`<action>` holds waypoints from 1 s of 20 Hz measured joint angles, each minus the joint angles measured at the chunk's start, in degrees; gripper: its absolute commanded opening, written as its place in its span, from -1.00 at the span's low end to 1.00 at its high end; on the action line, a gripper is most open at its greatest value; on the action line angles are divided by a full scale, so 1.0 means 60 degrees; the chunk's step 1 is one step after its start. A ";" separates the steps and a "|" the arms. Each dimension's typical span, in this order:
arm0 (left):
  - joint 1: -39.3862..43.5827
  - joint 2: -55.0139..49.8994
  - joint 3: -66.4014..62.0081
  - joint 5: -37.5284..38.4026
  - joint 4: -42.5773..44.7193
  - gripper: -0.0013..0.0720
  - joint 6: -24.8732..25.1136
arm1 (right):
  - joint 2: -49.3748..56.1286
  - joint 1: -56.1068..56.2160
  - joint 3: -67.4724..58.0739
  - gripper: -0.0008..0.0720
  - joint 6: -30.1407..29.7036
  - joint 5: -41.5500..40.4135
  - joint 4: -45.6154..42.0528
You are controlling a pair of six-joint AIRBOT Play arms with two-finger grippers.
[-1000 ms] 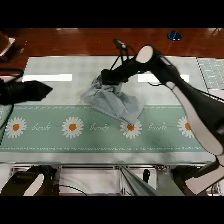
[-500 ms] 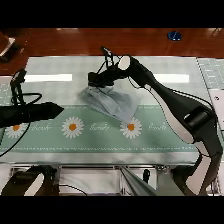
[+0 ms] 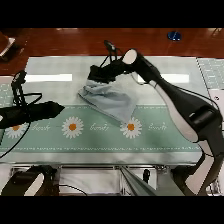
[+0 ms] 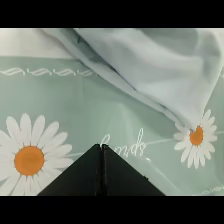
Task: Fold the shirts.
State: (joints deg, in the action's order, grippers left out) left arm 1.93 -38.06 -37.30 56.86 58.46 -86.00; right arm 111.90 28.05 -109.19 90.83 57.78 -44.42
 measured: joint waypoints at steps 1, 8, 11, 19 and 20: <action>-0.0011 0.0000 0.0004 -0.0142 -0.0007 -0.90 0.0000 | -0.0302 -0.0302 0.0000 0.17 -0.0018 0.0616 -0.0248; -0.0025 0.0000 0.0004 -0.0761 -0.0004 -0.90 -0.0004 | -0.5737 -0.2382 0.4251 0.17 0.1086 0.2222 -0.5282; -0.0022 0.0000 0.0004 -0.0885 -0.0007 -0.90 -0.0004 | -0.8499 -0.2794 0.8615 0.16 0.2892 0.0160 -0.5883; -0.0007 0.0000 0.0004 -0.0918 -0.0033 -0.90 -0.0033 | -0.7960 -0.2718 1.3063 0.16 0.1246 -0.3843 -0.0131; -0.0007 0.0000 0.0004 -0.0914 -0.0033 -0.90 -0.0033 | -0.7450 -0.2707 1.2899 0.16 0.0561 -0.3825 0.0641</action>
State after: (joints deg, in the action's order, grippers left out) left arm 1.89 -38.06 -37.28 51.37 58.26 -86.19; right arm 67.20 11.81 -31.79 94.19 34.83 -40.58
